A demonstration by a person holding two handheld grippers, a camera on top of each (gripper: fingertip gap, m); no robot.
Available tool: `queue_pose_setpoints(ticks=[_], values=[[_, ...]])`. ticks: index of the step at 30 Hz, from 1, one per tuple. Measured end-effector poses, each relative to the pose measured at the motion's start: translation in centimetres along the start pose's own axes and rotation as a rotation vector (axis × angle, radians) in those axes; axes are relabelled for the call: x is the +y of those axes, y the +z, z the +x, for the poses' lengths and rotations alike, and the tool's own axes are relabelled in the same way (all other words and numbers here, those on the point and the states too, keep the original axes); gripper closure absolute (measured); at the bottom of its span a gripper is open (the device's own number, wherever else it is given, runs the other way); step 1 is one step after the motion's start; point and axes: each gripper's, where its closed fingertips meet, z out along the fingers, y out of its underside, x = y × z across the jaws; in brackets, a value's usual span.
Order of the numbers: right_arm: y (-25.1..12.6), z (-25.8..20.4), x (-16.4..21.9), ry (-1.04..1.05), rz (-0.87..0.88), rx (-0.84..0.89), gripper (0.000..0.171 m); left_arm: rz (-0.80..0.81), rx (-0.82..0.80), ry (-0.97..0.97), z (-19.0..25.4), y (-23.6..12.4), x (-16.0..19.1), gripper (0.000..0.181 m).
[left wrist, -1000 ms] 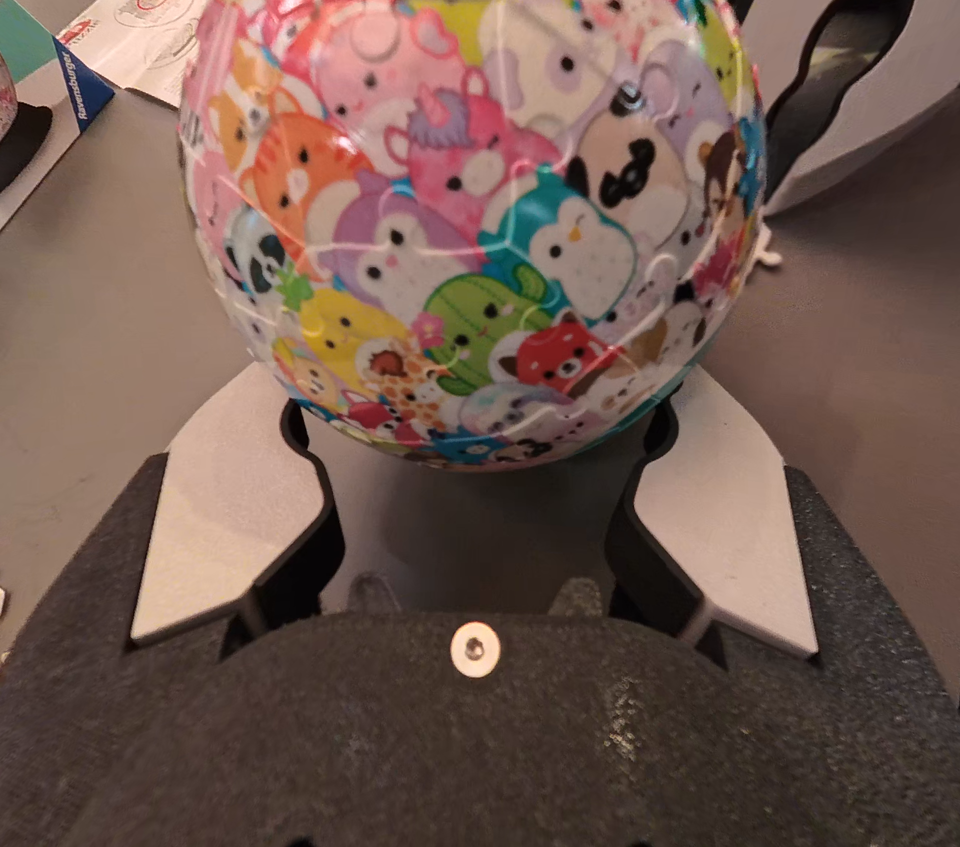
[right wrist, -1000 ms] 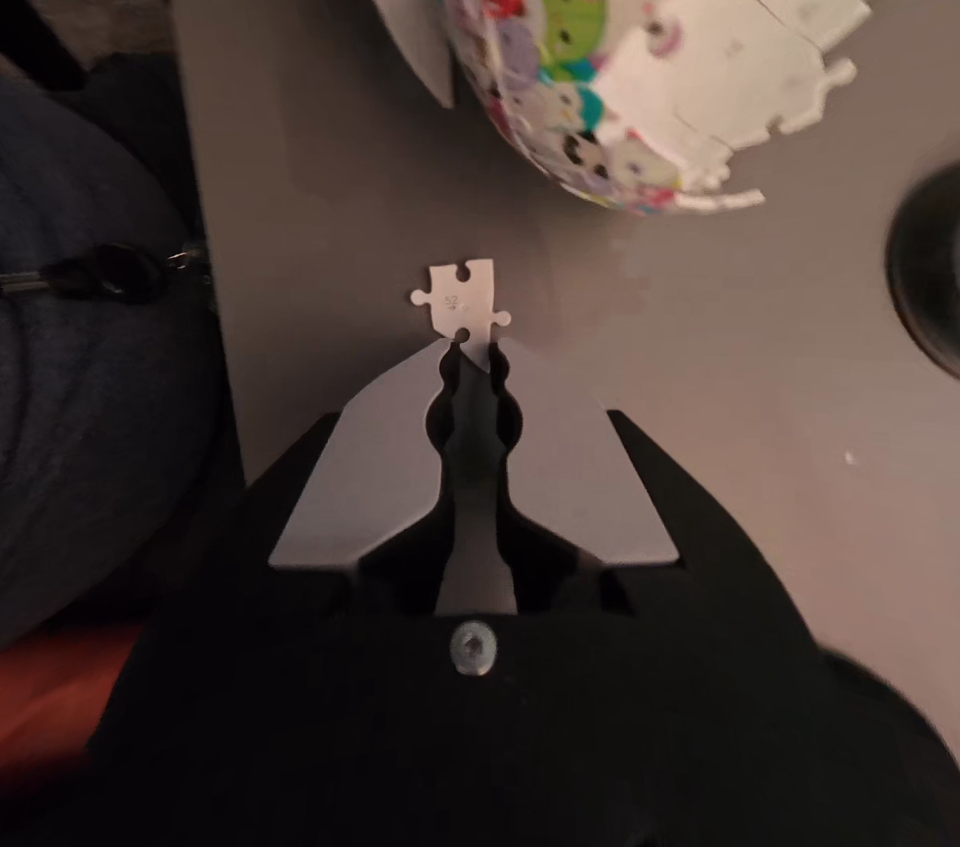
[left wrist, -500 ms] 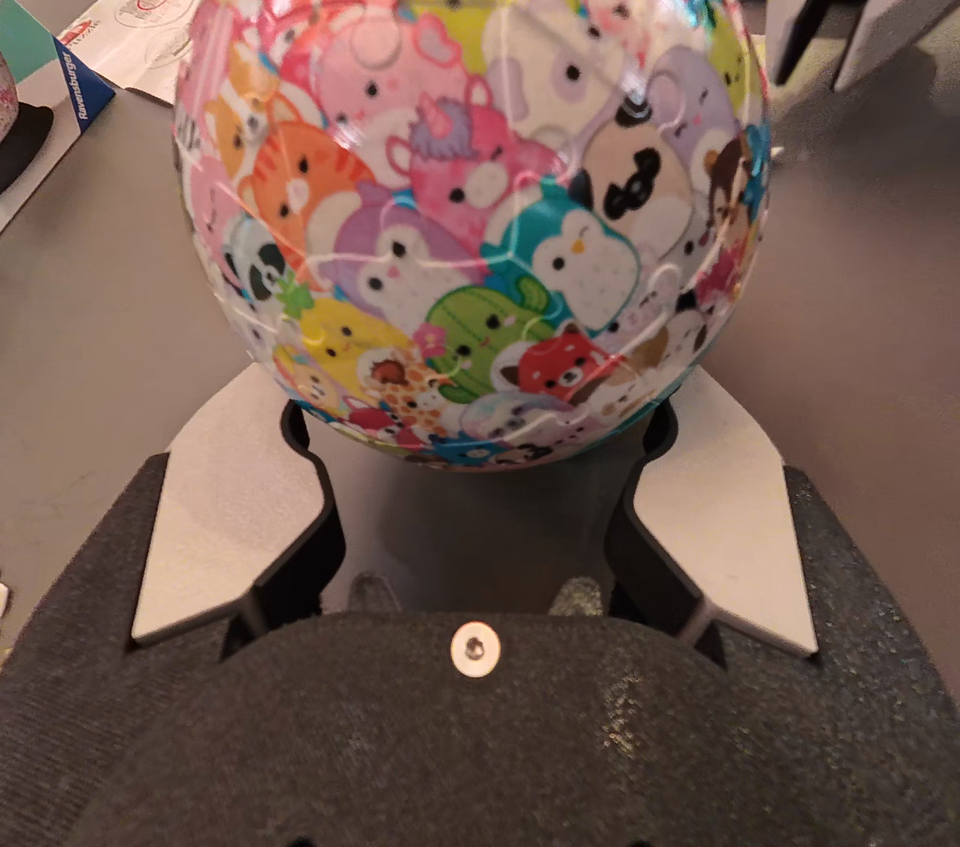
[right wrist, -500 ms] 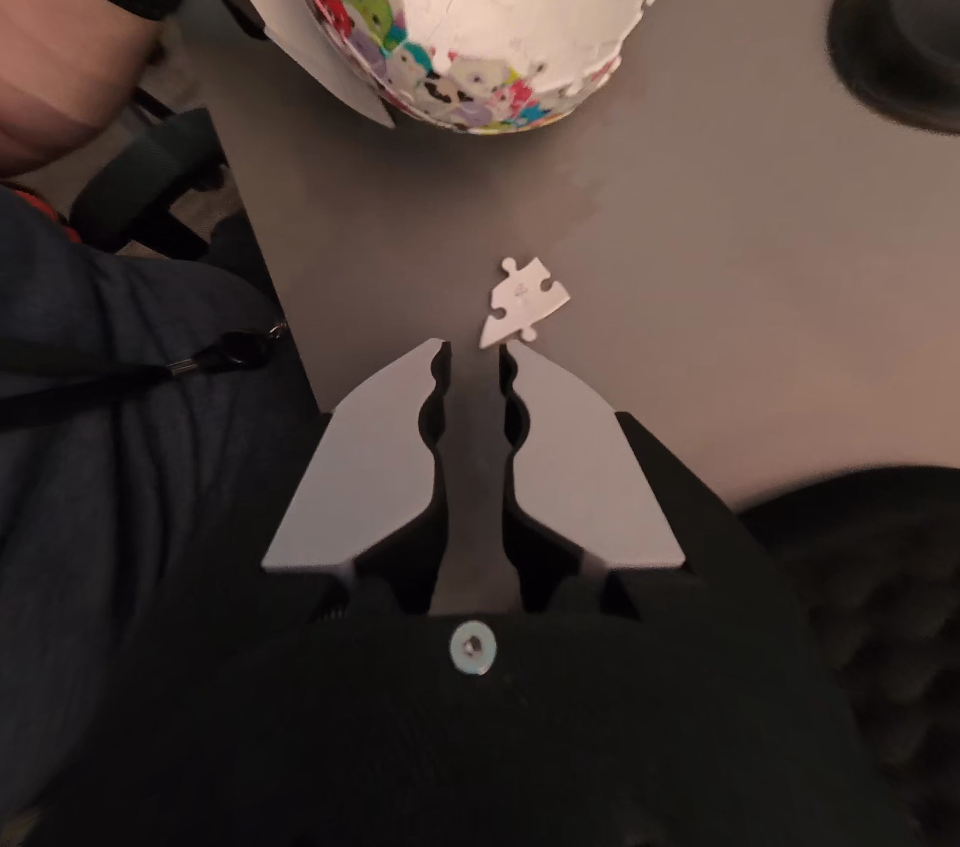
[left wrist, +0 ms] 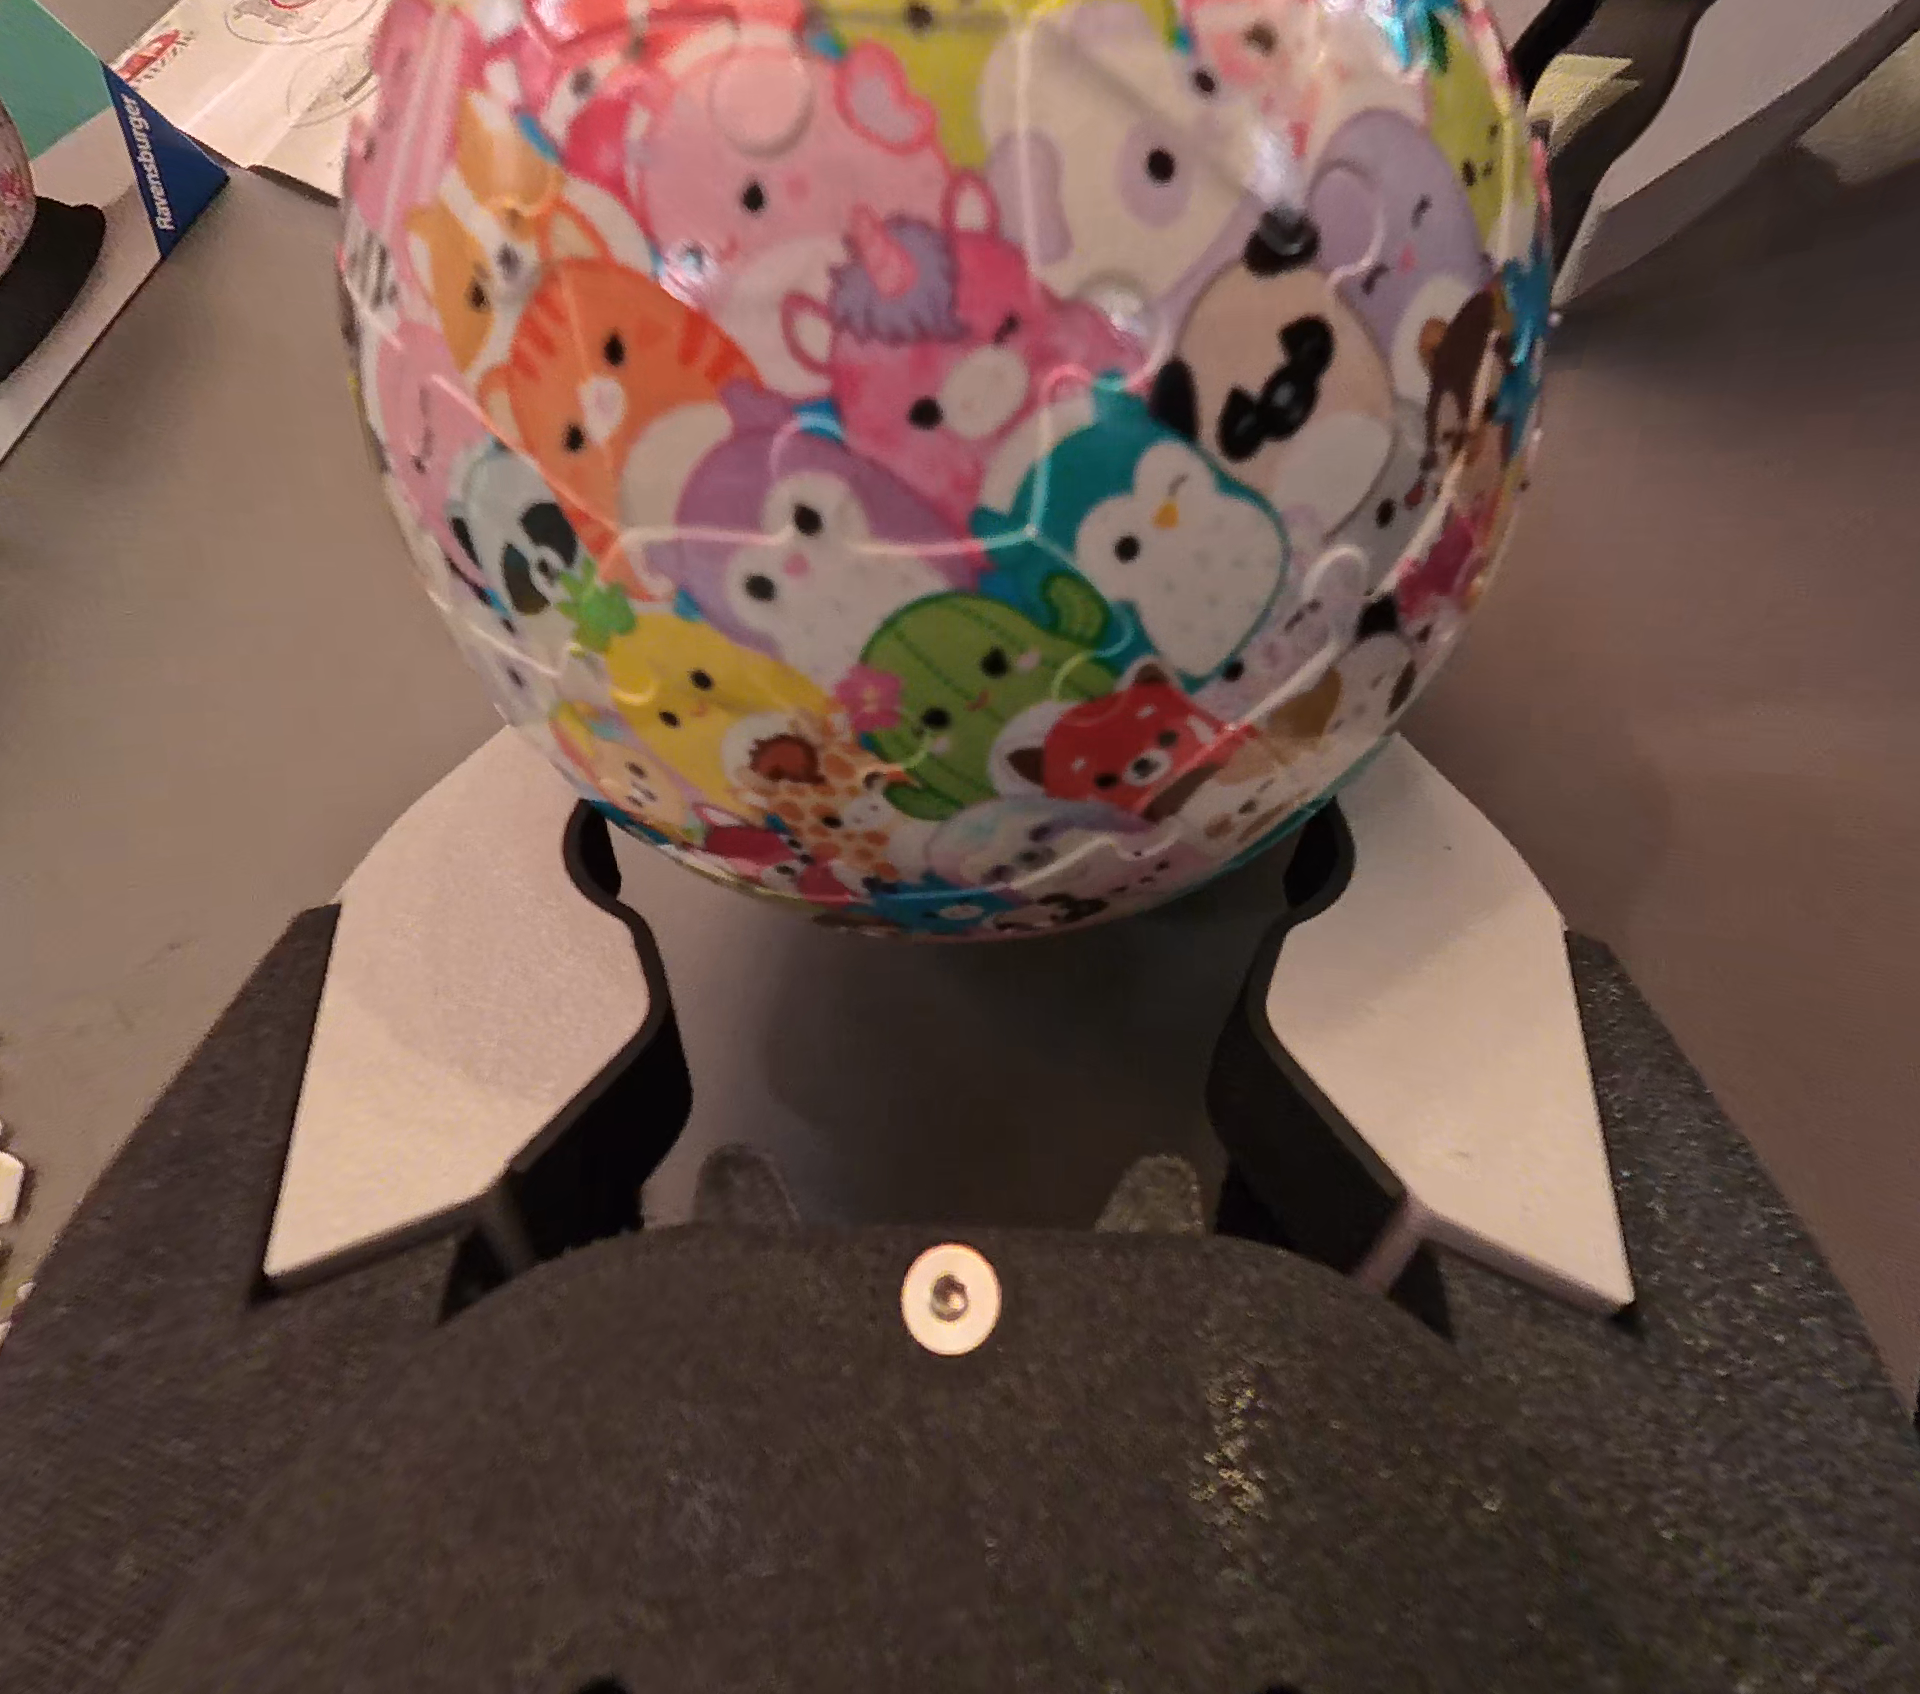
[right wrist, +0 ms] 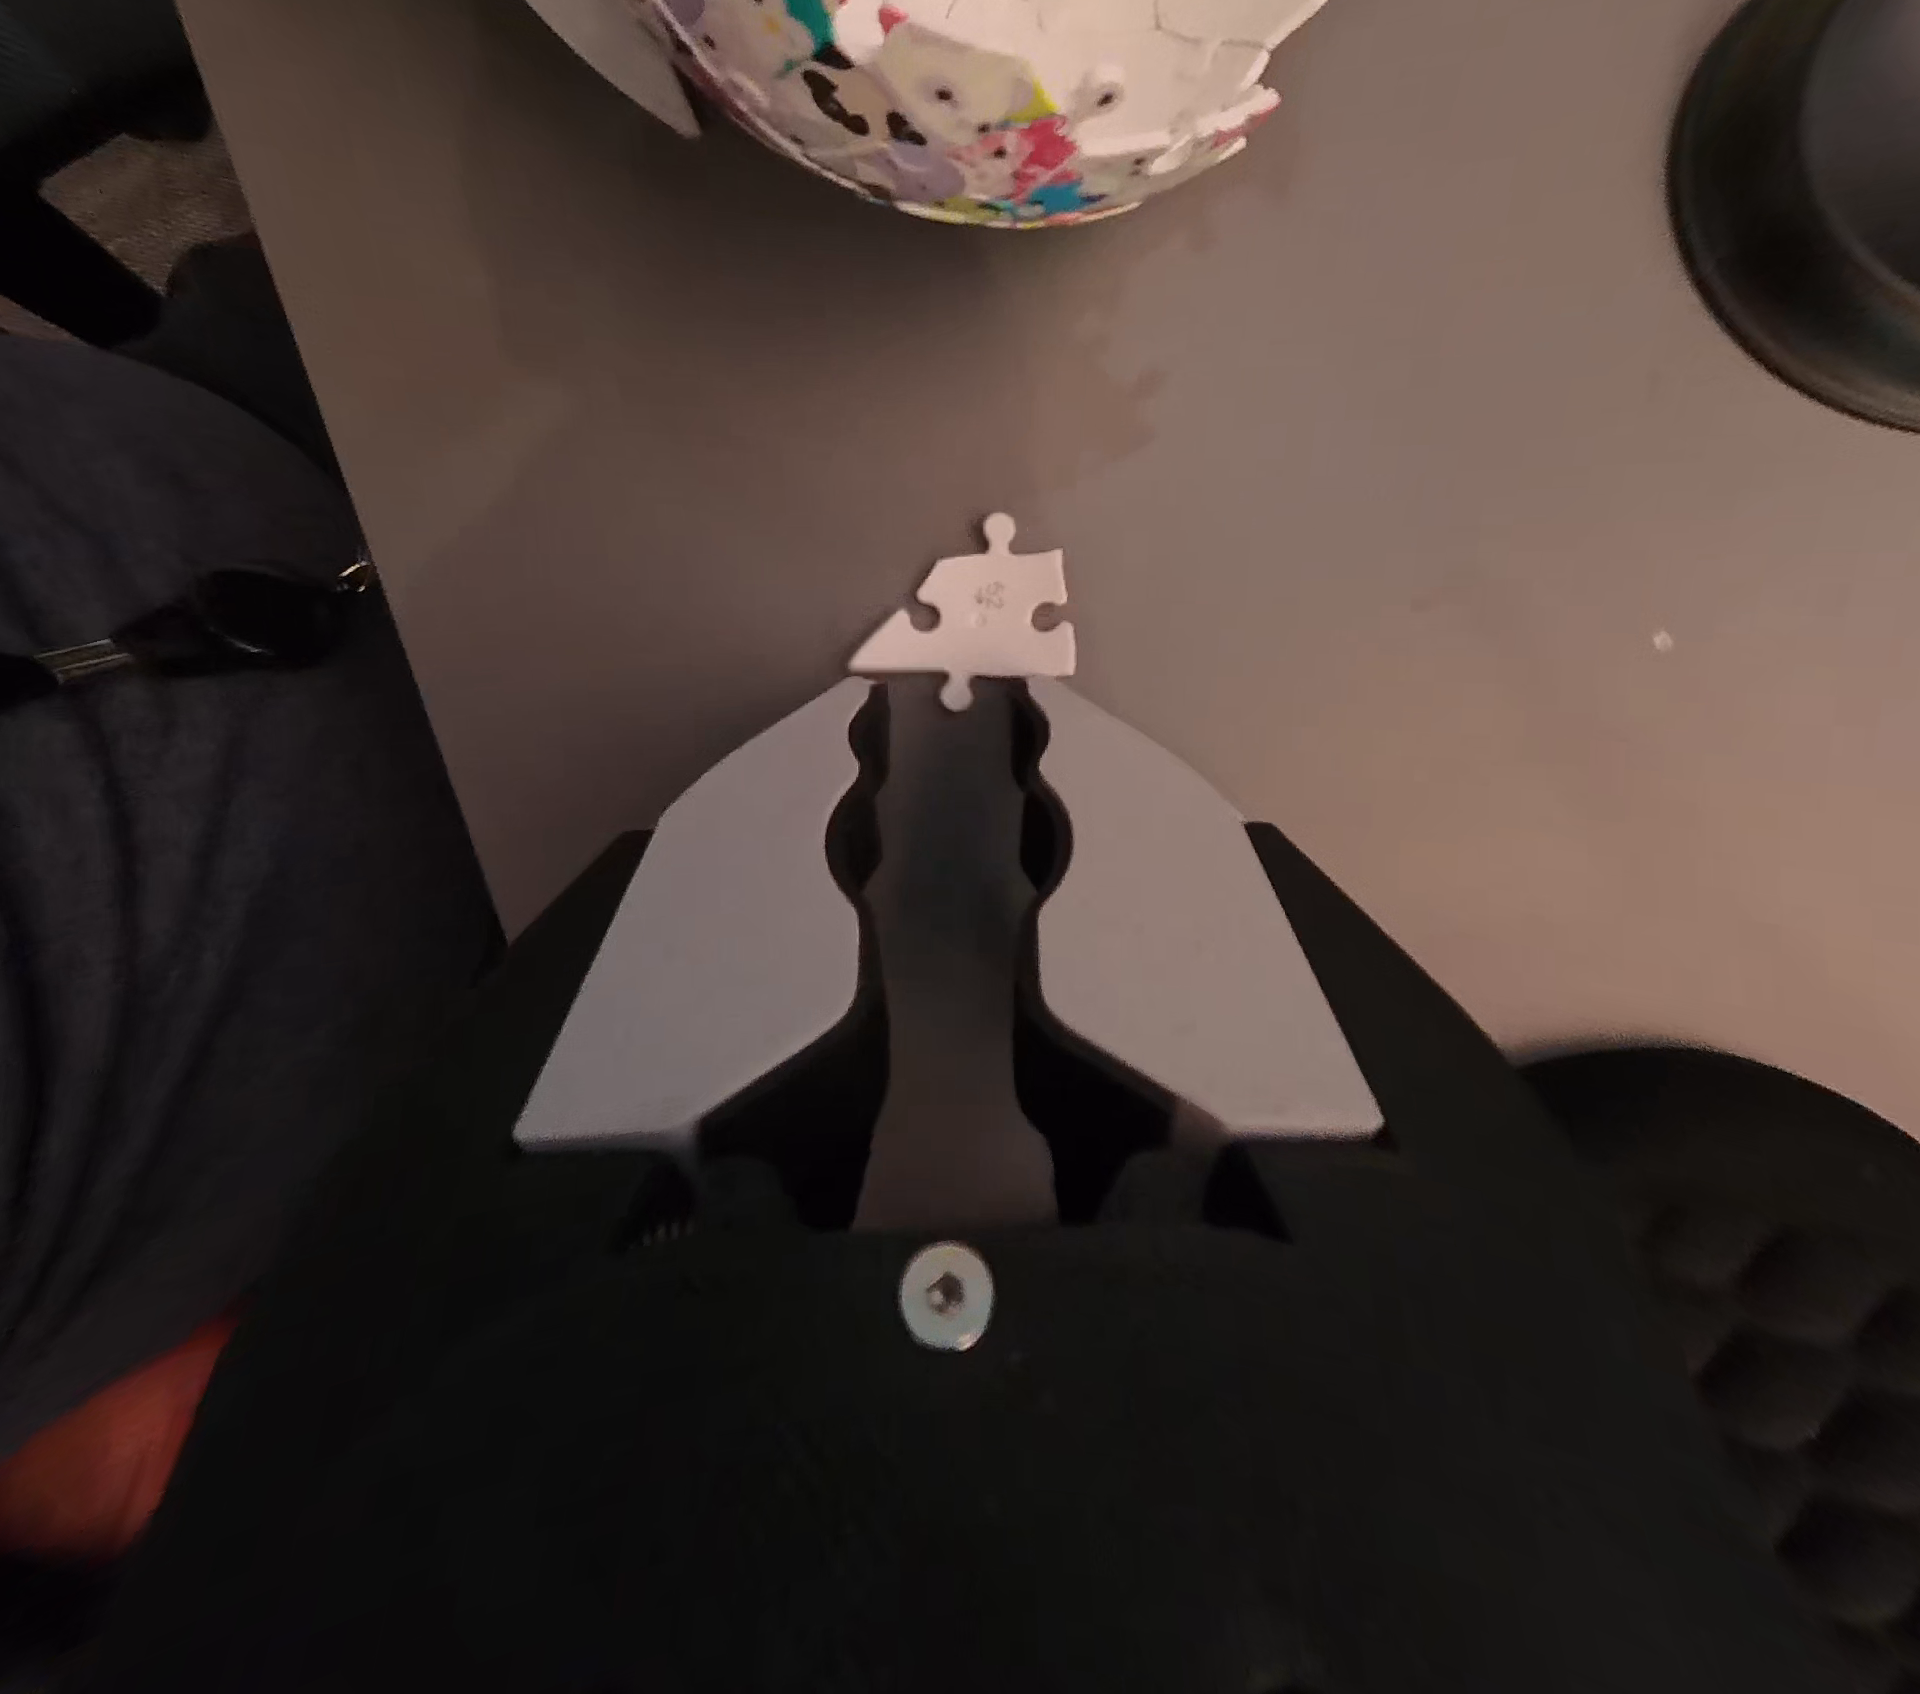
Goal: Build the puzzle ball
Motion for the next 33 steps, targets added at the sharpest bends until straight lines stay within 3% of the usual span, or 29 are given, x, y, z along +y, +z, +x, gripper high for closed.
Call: queue_pose_setpoints(ticks=[6, 11, 15, 33], values=[[0.2, 0.2, 0.2, -0.054, -0.011, 0.037, 0.163, 0.006, 0.001, 0.003, 0.1, 0.0, -0.1, 0.054], [0.2, -0.1, -0.2, 0.030, 0.008, -0.017, 0.154, 0.008, 0.004, -0.001, 0.1, 0.0, -0.1, 0.054], [0.3, 0.4, -0.1, 0.005, 0.010, 0.032, 0.164, 0.011, 0.005, -0.001, 0.1, 0.0, -0.2, 0.054], [-1.9, 2.8, -0.8, -0.061, 0.082, 0.102, 0.165, -0.013, 0.054, -0.005, 0.1, 0.3, -0.5, 0.055]])
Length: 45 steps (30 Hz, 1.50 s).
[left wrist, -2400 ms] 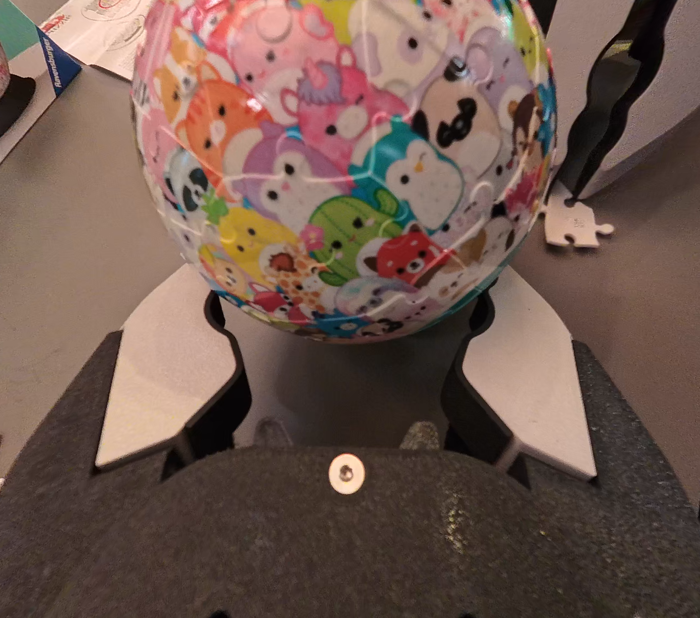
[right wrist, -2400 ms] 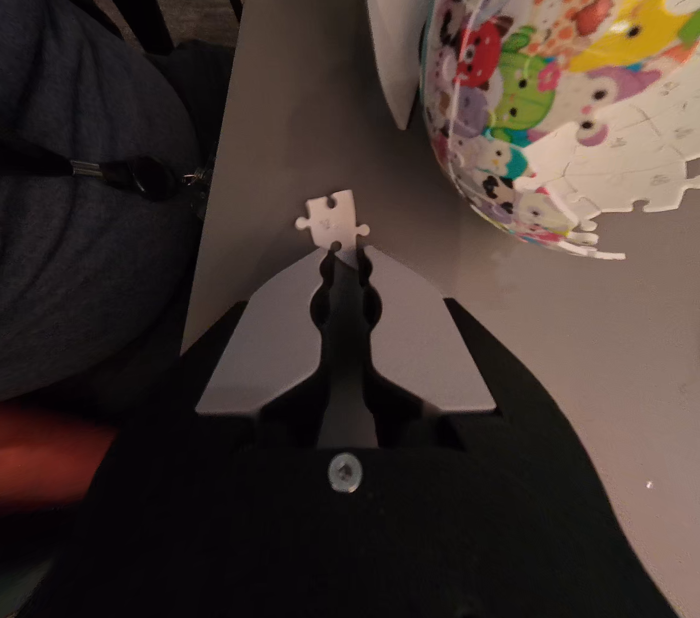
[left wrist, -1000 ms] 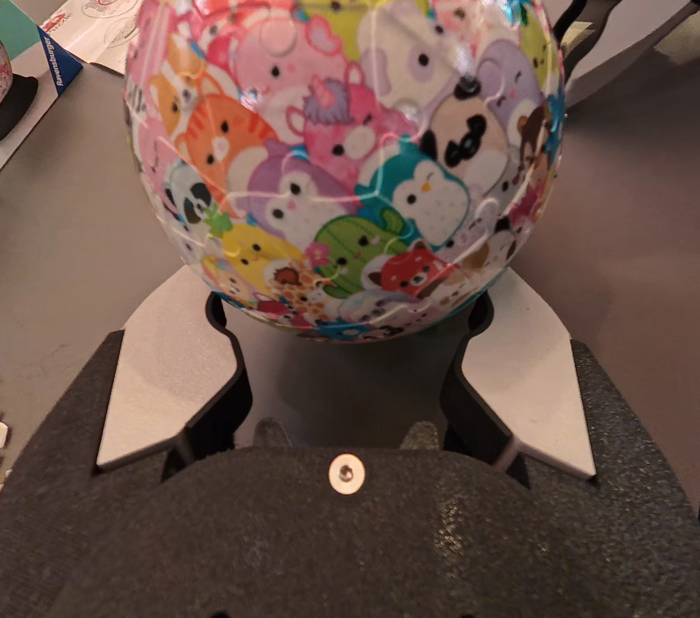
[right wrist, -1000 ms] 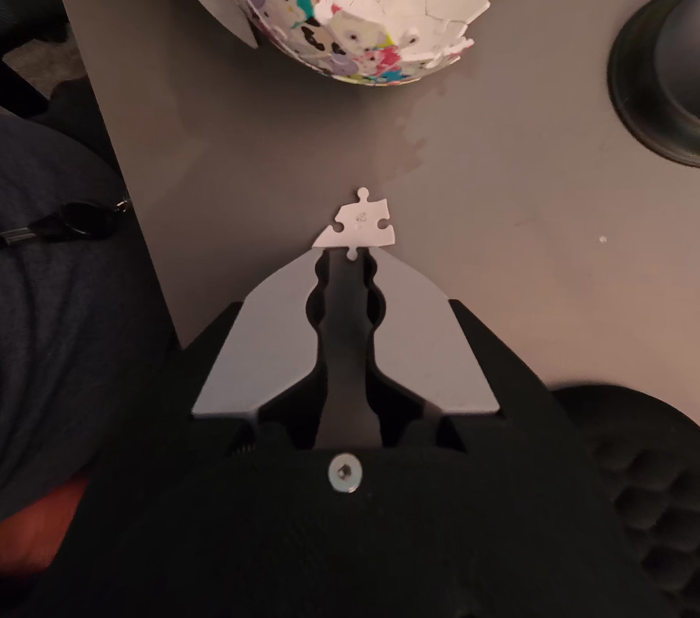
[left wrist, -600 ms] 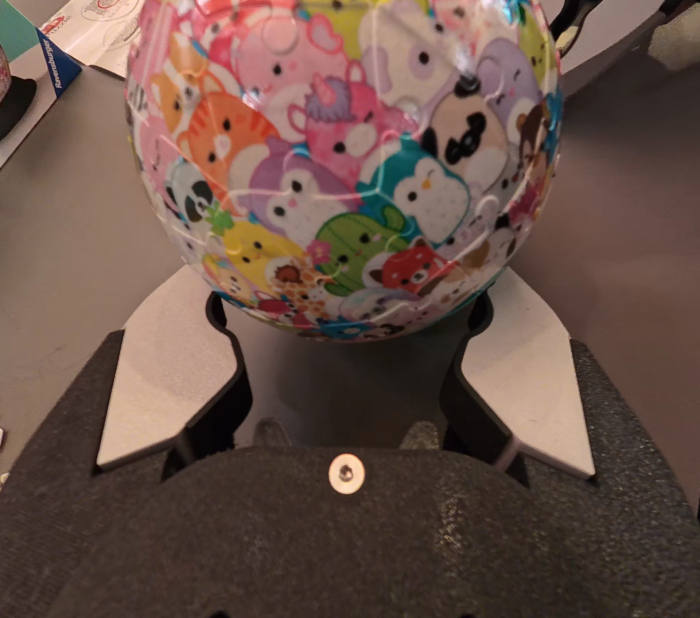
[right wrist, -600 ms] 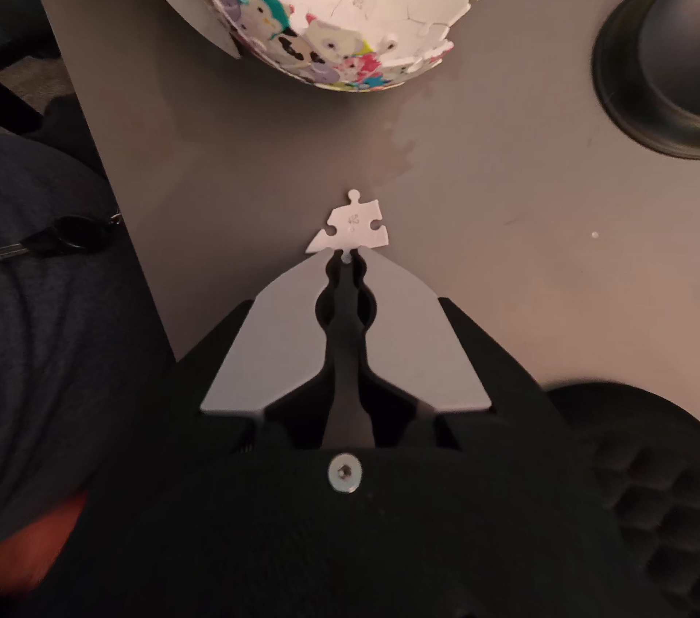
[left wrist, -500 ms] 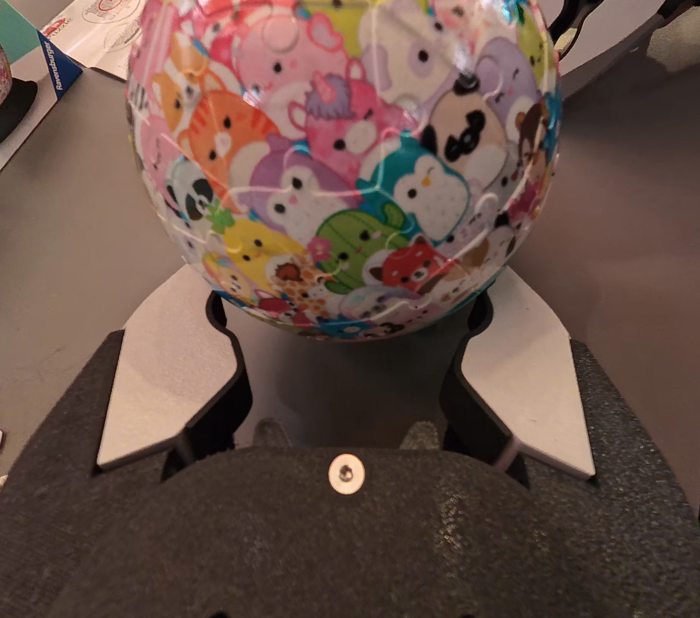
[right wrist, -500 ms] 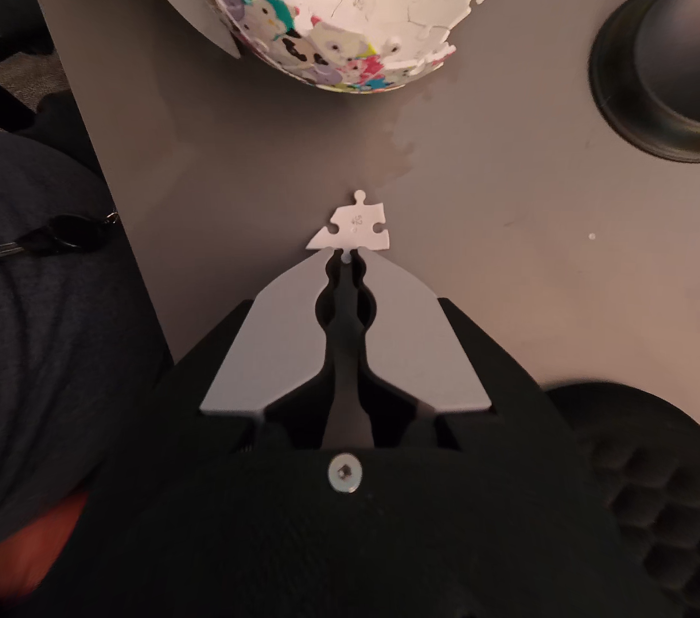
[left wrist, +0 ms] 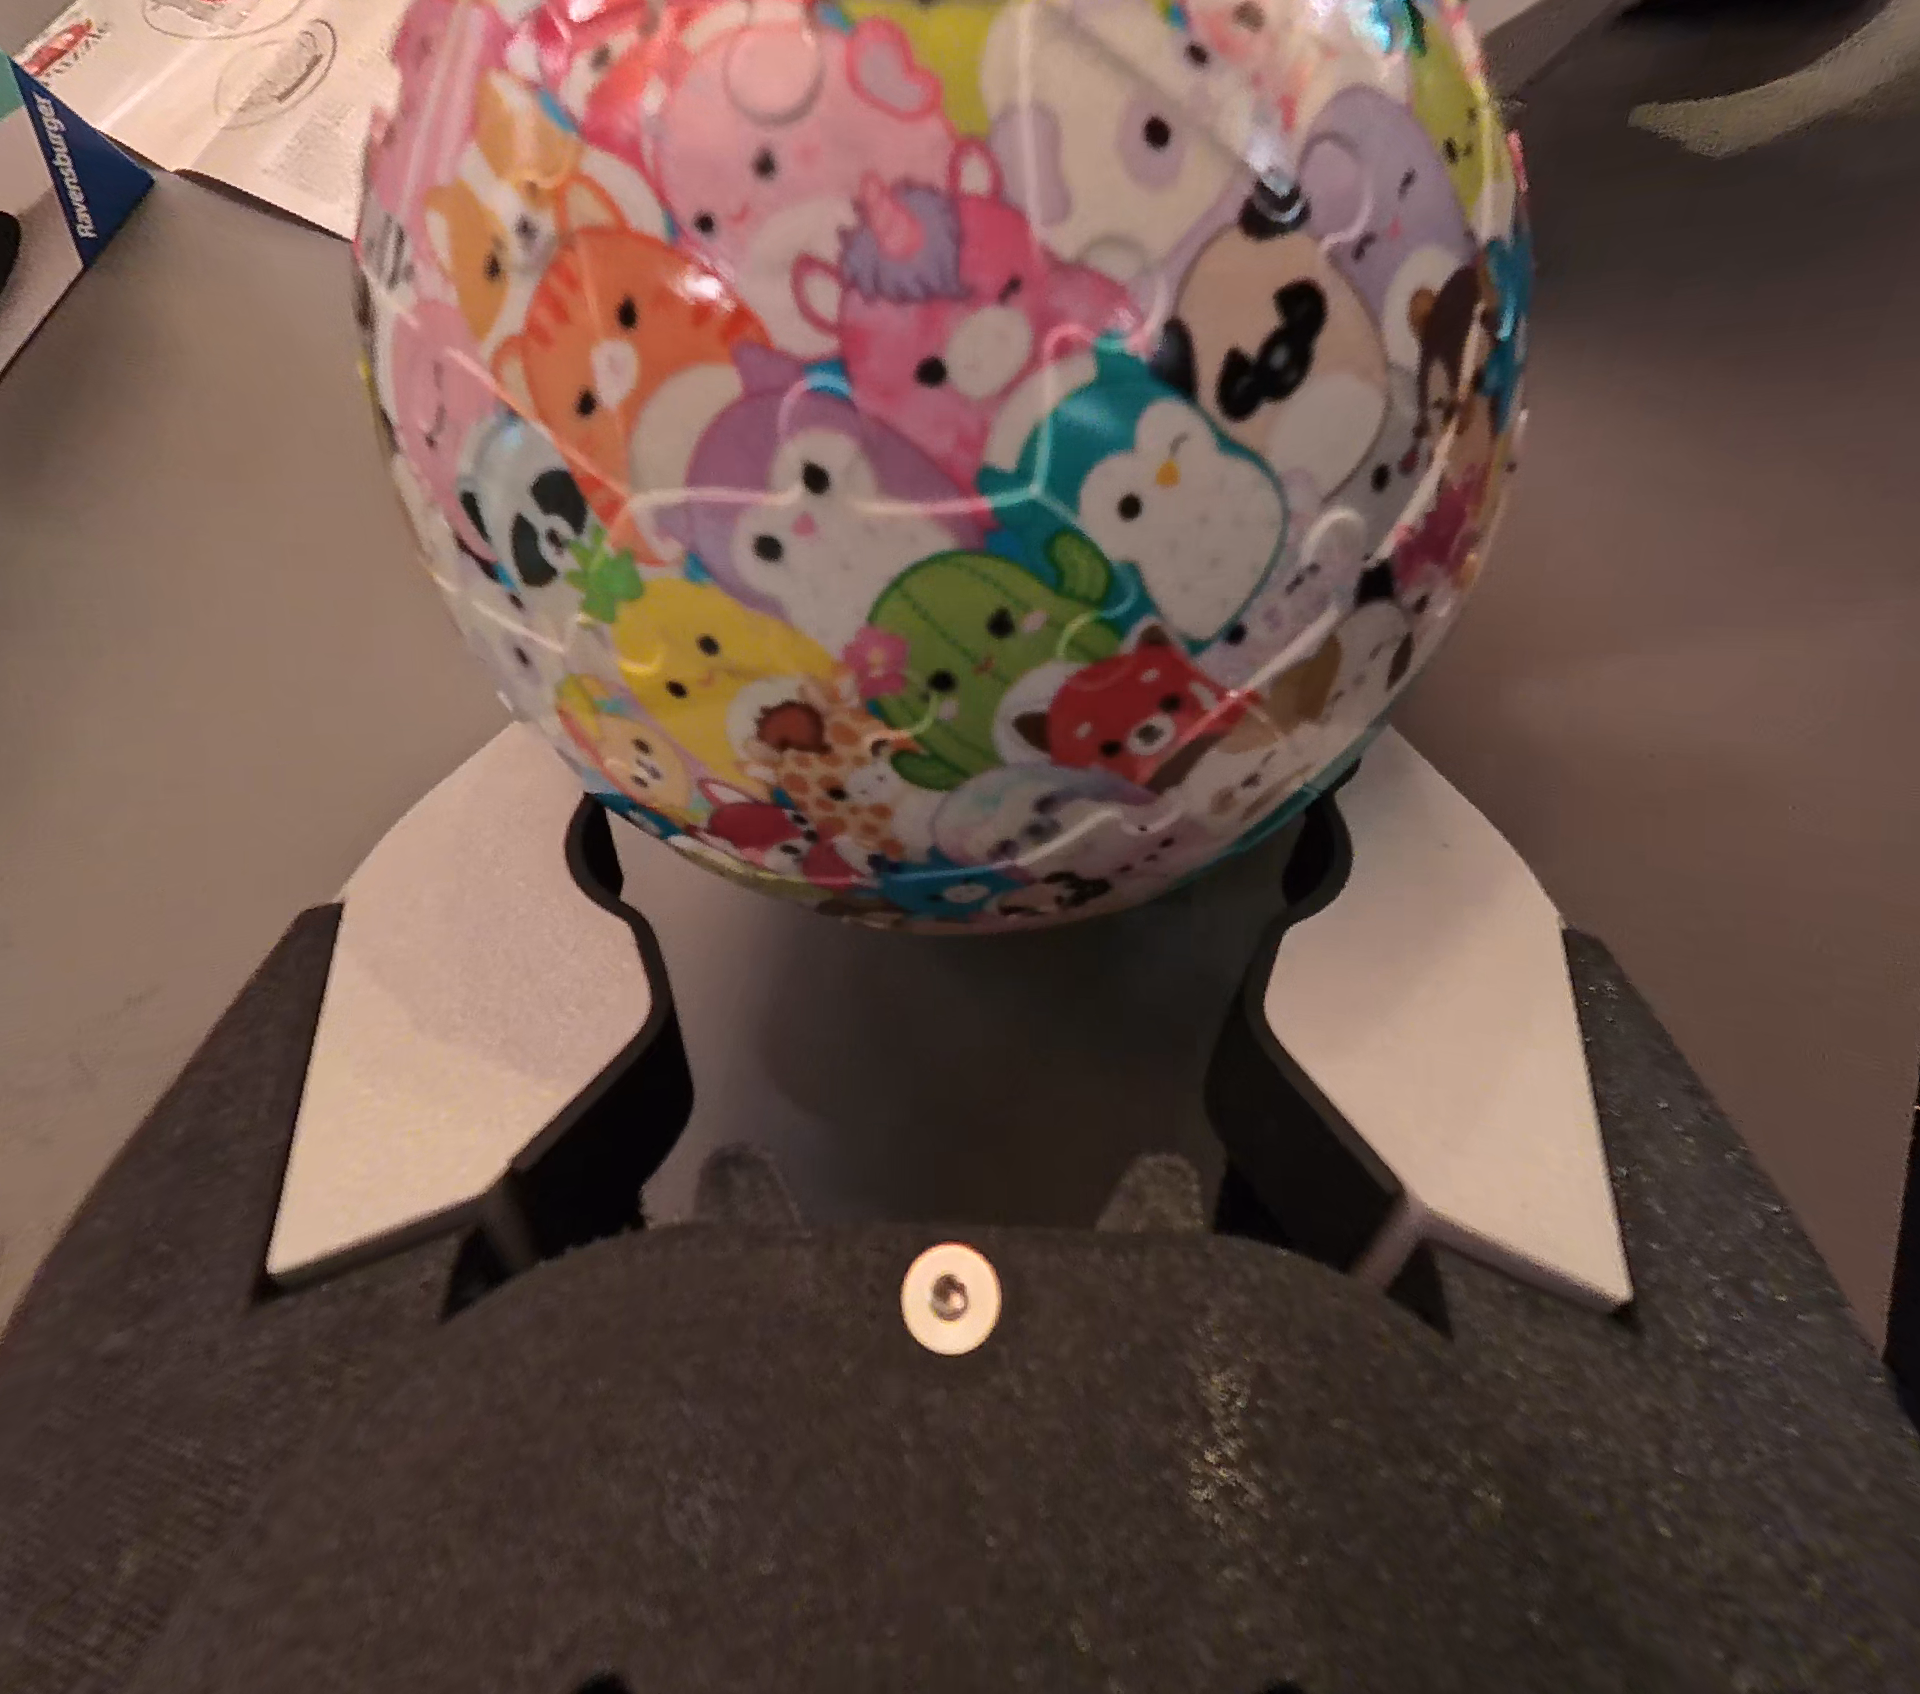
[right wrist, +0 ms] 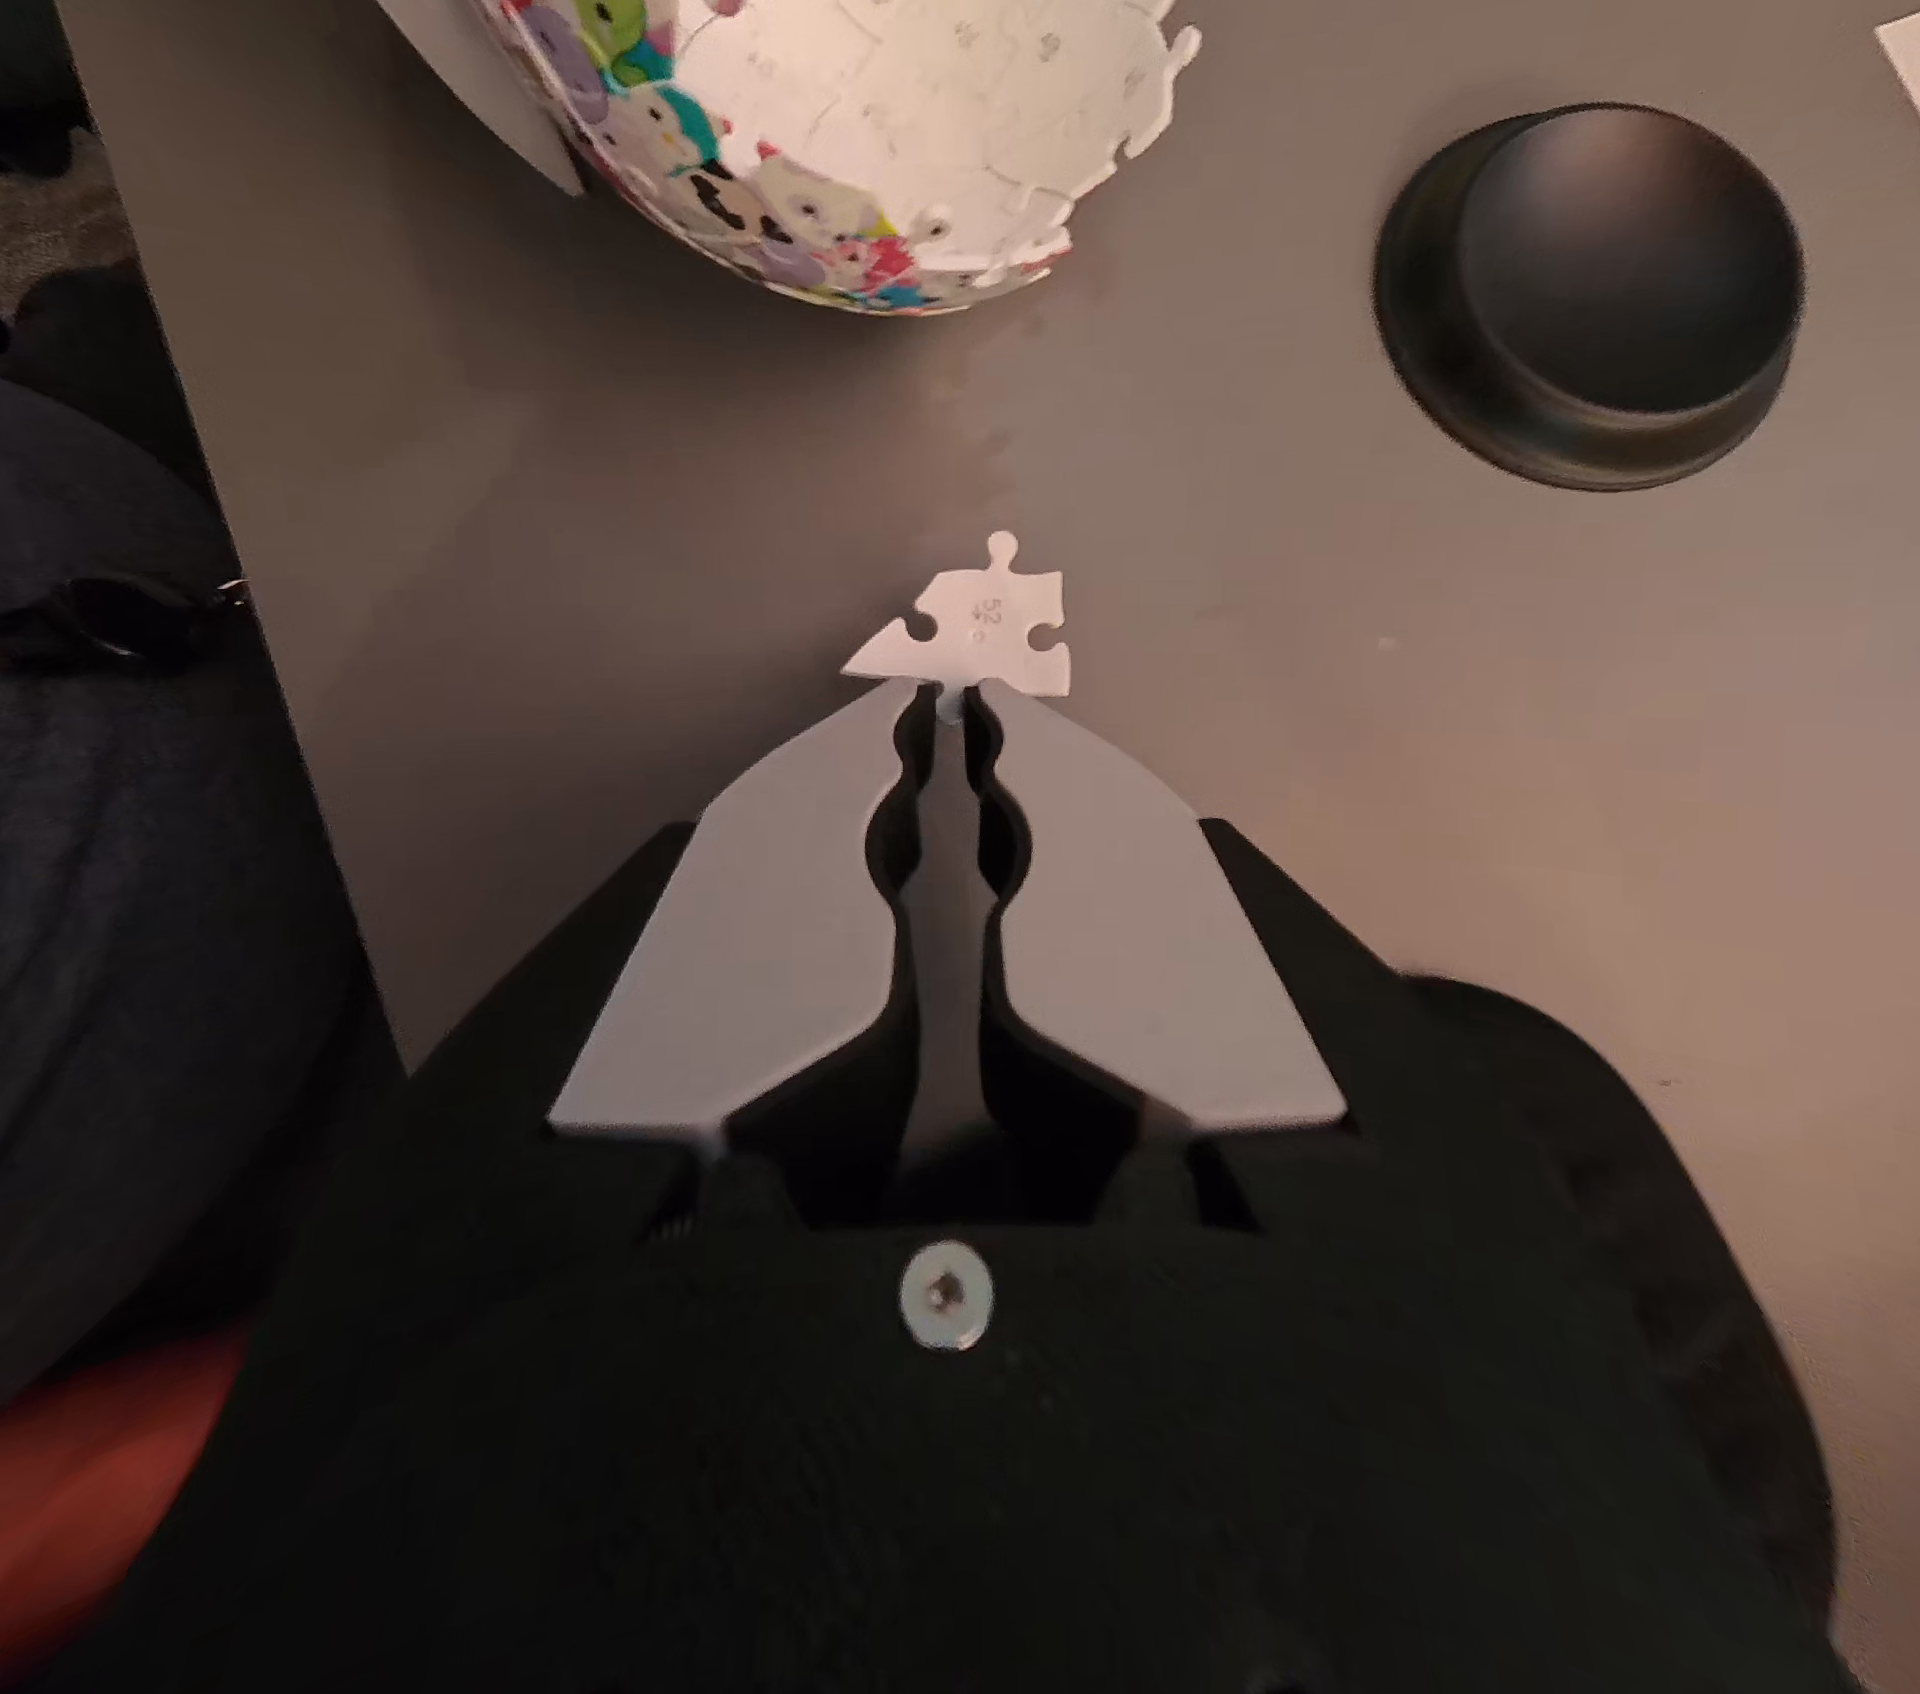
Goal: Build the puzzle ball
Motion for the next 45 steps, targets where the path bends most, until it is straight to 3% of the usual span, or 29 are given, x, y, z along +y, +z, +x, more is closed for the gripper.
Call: queue_pose_setpoints(ticks=[10, 14, 45], values=[[-0.1, 2.8, -1.6, -0.086, 0.007, -0.054, 0.165, -0.023, 0.039, -0.042, 0.0, 0.1, 0.0, 0.055], [1.2, 3.5, -0.8, -0.092, -0.074, -0.084, 0.165, -0.022, 0.037, -0.040, 0.0, 0.1, -0.1, 0.055], [3.3, 2.7, -1.4, -0.089, -0.079, -0.226, 0.165, 0.046, 0.026, -0.082, 0.0, -1.4, 0.7, 0.057]])
